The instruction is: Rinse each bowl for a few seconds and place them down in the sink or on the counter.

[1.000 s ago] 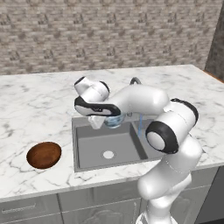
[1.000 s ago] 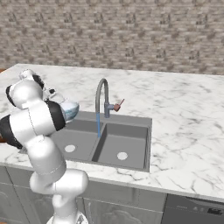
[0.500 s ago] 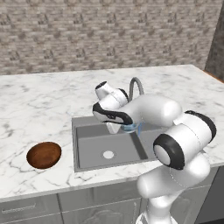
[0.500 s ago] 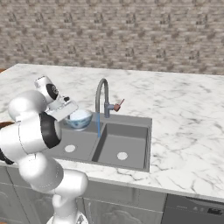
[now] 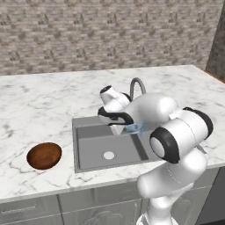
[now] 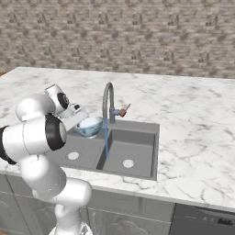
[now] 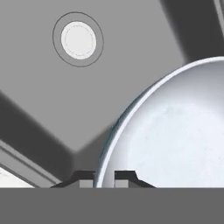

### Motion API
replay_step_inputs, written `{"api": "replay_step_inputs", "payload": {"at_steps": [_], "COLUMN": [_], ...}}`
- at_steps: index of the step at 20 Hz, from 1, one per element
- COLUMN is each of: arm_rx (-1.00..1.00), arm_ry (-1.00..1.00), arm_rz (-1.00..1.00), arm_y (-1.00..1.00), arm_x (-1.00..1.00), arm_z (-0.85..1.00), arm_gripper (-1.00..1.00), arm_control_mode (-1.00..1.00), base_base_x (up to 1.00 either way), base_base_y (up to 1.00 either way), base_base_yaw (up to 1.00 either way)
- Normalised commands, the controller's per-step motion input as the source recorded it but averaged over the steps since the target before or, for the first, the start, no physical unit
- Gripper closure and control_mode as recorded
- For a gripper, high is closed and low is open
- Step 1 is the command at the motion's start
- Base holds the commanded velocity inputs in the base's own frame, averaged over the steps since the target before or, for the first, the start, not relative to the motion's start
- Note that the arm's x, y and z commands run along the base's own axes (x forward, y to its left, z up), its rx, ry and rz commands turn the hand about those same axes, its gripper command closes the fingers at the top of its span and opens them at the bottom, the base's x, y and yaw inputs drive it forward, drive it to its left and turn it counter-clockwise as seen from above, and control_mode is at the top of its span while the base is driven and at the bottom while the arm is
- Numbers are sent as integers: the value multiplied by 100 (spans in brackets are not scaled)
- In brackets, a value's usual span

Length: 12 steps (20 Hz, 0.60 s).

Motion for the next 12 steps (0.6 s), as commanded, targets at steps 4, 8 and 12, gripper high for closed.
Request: {"api": "replay_step_inputs", "payload": {"at_steps": [4,8,12], "arm_rx": [0,0,0], "arm_ry": [4,-4,-9], "arm_rz": [0,0,0], "arm_y": [-17,-2,-36], "arm_x": [32,-39,-41], "arm_z": [-29,-33,-5], "arm_gripper": [100,100,100], "arm_control_mode": [-100,-100,-100], "base_base_x": [0,0,0], "base_base_y": [0,0,0], "base_base_yaw": [0,0,0]}}
